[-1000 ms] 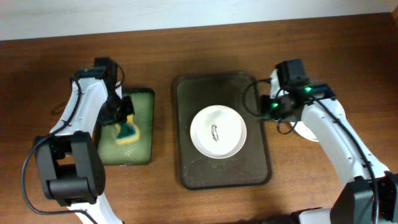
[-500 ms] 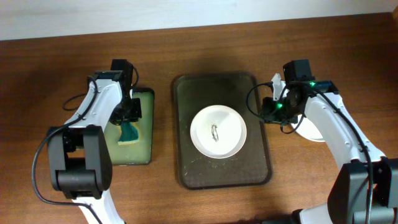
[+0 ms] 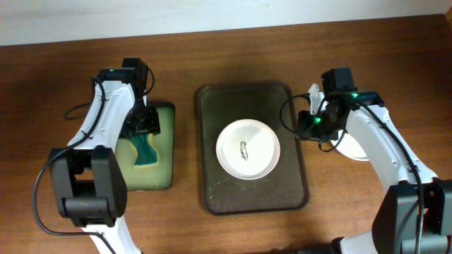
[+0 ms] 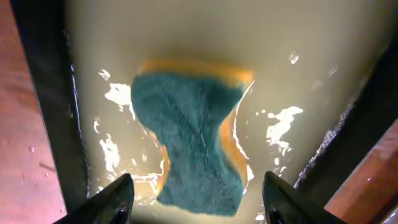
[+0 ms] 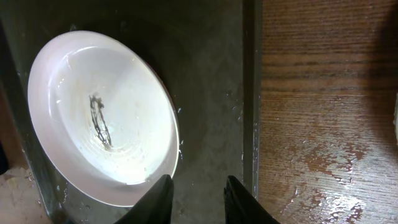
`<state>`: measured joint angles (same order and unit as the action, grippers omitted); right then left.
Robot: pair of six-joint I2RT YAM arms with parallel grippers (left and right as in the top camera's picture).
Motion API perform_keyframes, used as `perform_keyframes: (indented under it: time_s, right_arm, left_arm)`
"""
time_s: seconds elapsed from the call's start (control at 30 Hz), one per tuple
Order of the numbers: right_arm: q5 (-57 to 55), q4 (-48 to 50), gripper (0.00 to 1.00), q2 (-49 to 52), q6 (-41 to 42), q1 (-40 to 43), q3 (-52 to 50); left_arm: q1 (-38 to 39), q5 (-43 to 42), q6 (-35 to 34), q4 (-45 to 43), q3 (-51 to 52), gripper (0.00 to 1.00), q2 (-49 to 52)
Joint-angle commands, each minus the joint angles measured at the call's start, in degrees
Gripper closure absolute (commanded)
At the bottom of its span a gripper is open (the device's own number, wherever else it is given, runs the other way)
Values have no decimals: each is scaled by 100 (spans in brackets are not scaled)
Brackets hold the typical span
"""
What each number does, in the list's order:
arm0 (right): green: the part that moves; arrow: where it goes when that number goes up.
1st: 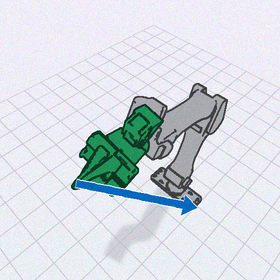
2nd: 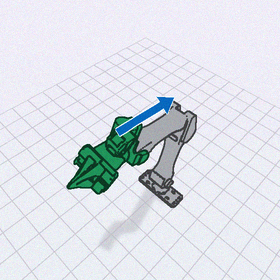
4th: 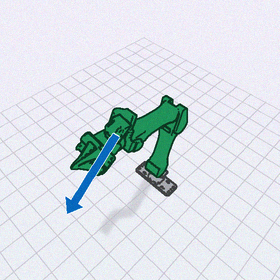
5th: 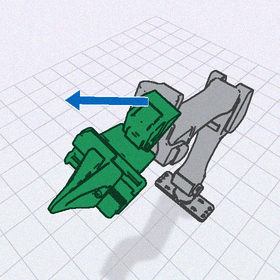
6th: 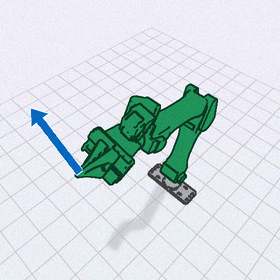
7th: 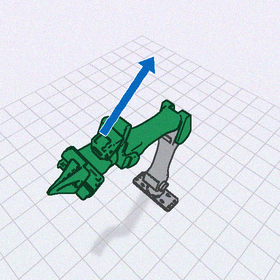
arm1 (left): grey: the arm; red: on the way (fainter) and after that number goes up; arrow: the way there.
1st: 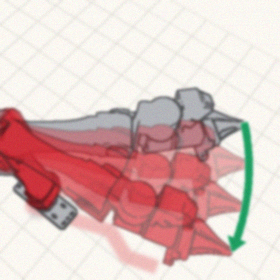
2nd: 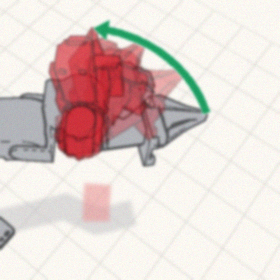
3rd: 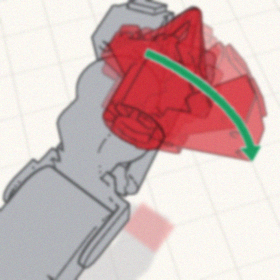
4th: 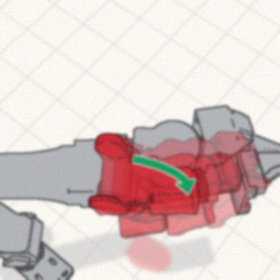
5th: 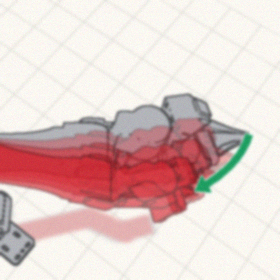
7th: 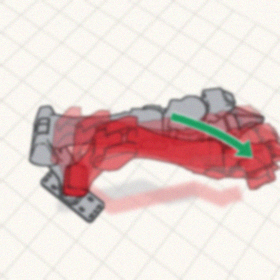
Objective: Clean dirty plates on tray and stack at the side
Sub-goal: 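Scrub the last plate with the sponge in the left gripper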
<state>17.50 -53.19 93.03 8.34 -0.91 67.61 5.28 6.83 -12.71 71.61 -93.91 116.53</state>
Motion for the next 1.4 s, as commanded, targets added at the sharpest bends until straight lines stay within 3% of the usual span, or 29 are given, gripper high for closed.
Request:
perform_keyframes:
  time_s: [0.0, 0.03, 0.1, 0.13, 0.2, 0.33, 0.4, 0.5, 0.63, 0.7, 0.73, 0.8, 0.93, 0.97, 1.0, 1.1, 1.17, 1.23, 1.27, 1.37]
  right_arm:
    - [28, 0, 71, 20, -61, -31, 44]
    - [28, 0, 71, 20, -61, -31, 44]
    - [28, 0, 71, 20, -63, -31, 44]
    - [28, -4, 71, 20, -63, -31, 44]
    - [24, 2, 71, 20, -61, -31, 44]
    - [-459, 52, 71, 57, 221, -31, -98]
    - [-9, 140, 71, 214, -380, -120, -109]
    - [33, 588, 71, 1062, -341, -872, -114]
    - [-341, 1147, 71, 1818, 181, -1209, -114]
    - [-337, 1150, 75, 1847, 179, -1182, -114]
    - [-343, 1147, 94, 1847, 188, -1178, -114]
    - [-793, 1187, 96, 1847, 911, -1178, -114]
    - [-815, 1213, 96, 1847, 1237, -1178, -114]
    - [-811, 1207, 96, 1847, 1237, -1178, -114]
    - [-809, 1185, 96, 1847, 1320, -1178, -114]
    - [-824, 1182, 96, 1847, 1456, -1163, -114]
    - [-815, 1176, 96, 1847, 1720, -979, -114]
    - [-584, 1252, 96, 1847, 1810, -767, -114]
    - [-568, 1259, 96, 1847, 1812, -758, -114]
    - [-568, 1276, 96, 1847, 1812, -769, -114]
  left_arm:
    - [-26, -59, -466, -356, 833, 44, 4]
    - [-35, -177, -533, -949, 1351, 52, 4]
    - [-35, -450, -570, -1845, 1947, 94, 4]
    - [-35, -426, -568, -1867, 1950, 100, 2]
    - [-35, -398, -520, -1672, 1753, 100, 0]
    - [22, -105, -234, -348, 175, 100, -9]
    - [380, -348, -52, 70, -640, 100, -9]
    - [1504, -1950, -160, -927, -835, 100, 35]
    - [2498, -2391, -621, -1567, -835, 100, 557]
    - [2732, -2409, -850, -1563, -835, 100, 885]
    - [2813, -2583, -920, -1589, -835, 100, 1130]
    - [2876, -3005, -1235, -1696, -835, 100, 1423]
    - [3126, -3751, -1423, -1690, -828, 100, 2105]
    - [3171, -3462, -1244, -1589, -828, 100, 2223]
    - [3145, -2363, -1231, -1213, -870, 100, 2208]
    - [2787, -177, -1231, 240, -1729, 100, 2199]
    - [2514, 177, -1231, 566, -1987, 100, 2199]
    - [2312, -1088, -1056, 249, -1998, 100, 2216]
    - [2356, -2441, -778, -184, -1950, 100, 2238]
    - [3025, -3709, -645, -501, -1937, 100, 2382]
